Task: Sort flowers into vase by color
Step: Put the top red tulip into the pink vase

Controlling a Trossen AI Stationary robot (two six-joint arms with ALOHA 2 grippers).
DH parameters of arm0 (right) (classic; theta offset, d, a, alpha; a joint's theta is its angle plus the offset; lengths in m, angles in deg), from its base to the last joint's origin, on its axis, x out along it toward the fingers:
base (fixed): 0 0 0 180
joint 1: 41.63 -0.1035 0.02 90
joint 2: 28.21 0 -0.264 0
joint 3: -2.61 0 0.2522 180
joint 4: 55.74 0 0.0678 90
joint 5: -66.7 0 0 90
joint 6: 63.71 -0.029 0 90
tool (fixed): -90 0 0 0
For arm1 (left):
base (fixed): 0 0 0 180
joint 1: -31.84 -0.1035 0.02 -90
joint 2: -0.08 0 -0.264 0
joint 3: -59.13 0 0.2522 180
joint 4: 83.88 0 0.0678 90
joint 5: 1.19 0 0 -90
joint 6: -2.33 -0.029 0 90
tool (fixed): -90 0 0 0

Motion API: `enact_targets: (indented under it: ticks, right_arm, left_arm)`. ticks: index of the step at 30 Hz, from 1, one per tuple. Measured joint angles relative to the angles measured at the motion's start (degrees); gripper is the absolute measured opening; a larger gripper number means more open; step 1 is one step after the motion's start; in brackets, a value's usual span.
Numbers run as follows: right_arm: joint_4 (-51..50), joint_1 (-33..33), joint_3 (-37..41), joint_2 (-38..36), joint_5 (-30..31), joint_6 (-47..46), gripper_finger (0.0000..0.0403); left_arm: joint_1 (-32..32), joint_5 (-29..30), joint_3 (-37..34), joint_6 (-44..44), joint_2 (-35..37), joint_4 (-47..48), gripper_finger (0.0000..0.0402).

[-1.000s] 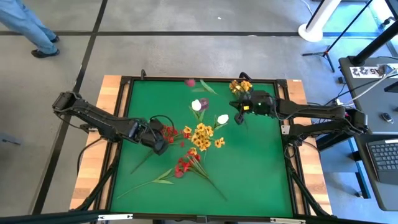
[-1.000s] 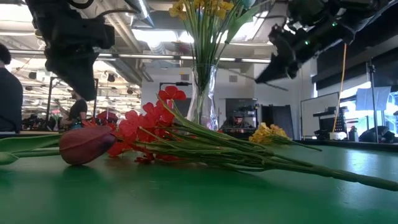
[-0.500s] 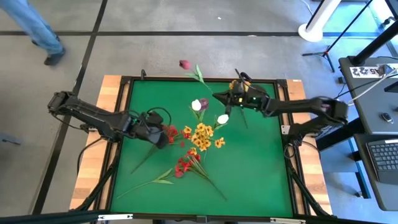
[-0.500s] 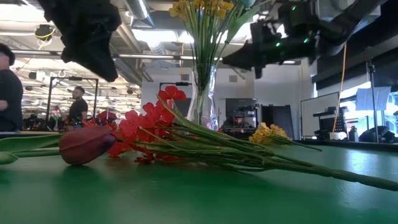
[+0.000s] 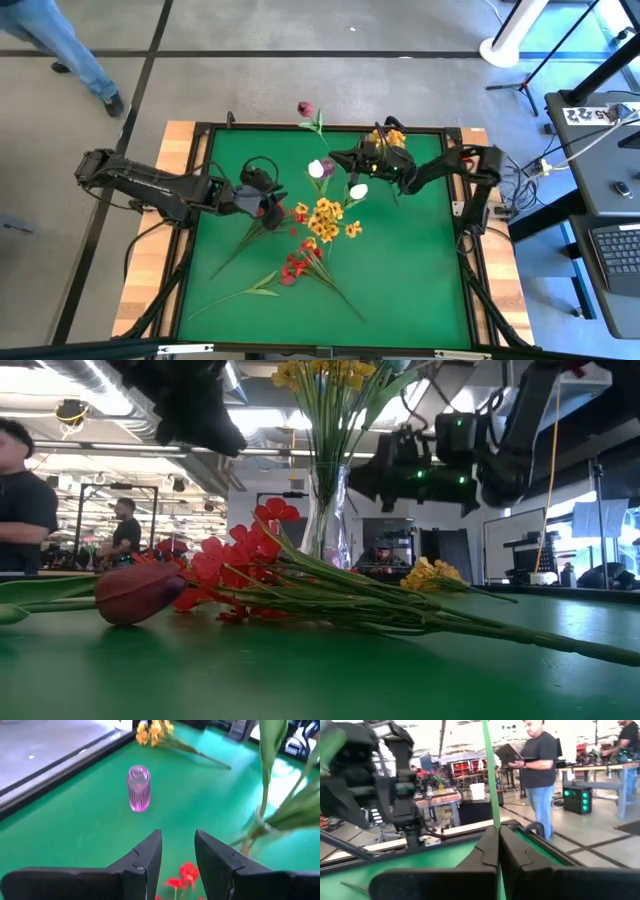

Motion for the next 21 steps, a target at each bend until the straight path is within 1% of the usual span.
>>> enact_targets:
  ticks: [6, 9, 16, 21]
  right_arm:
    - [1.8, 1.4, -3.0, 5.5, 0.2, -1.4, 0.0000]
    - [2.3, 1.8, -5.2, 7.6, 0.0, -1.4, 0.0000]
    - [2.2, 2.5, -9.7, 11.6, -0.4, -1.4, 0.0000]
    - [0.6, 2.5, -12.3, 14.3, -0.3, -1.4, 0.0000]
  left_arm:
    - [-4.2, -0.1, 0.0, -6.5, 0.0, -8.3, 0.0112]
    - [-6.7, -1.9, 0.0, -8.7, 0.0, -11.0, 0.0112]
    - [-11.7, -6.6, 0.0, -9.6, 0.0, -12.8, 0.0112]
    - [-13.3, -8.4, 0.0, -9.6, 0.0, -12.8, 0.0112]
